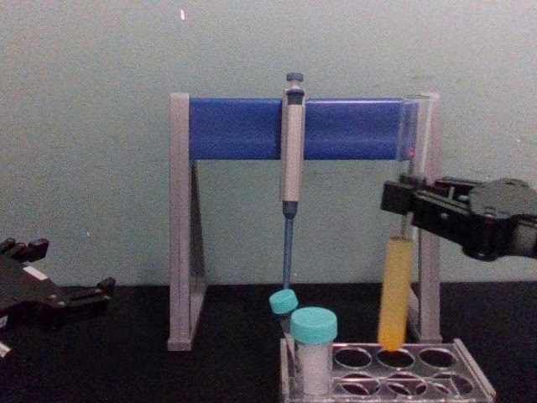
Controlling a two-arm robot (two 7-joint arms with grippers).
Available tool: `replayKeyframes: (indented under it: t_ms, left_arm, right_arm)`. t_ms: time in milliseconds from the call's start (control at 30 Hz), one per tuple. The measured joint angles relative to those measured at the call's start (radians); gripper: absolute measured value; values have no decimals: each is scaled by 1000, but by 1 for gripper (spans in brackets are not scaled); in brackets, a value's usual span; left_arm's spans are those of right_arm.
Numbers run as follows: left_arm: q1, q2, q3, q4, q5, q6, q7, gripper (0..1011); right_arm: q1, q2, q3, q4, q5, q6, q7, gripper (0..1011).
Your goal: Pick up the test tube from the test tube rack, shake it, then place it back into the test tube rack.
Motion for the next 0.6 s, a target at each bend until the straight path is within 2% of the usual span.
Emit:
replayKeyframes:
  t_ms: [267, 600]
  left_arm:
    - [0, 0, 0, 0, 0, 0, 0, 1010]
    - [0, 0, 0, 0, 0, 0, 0, 1010]
  right_arm:
    - [90, -54, -37, 100, -3, -18, 23, 221]
    - [164, -92, -48, 205, -17, -32, 18, 221]
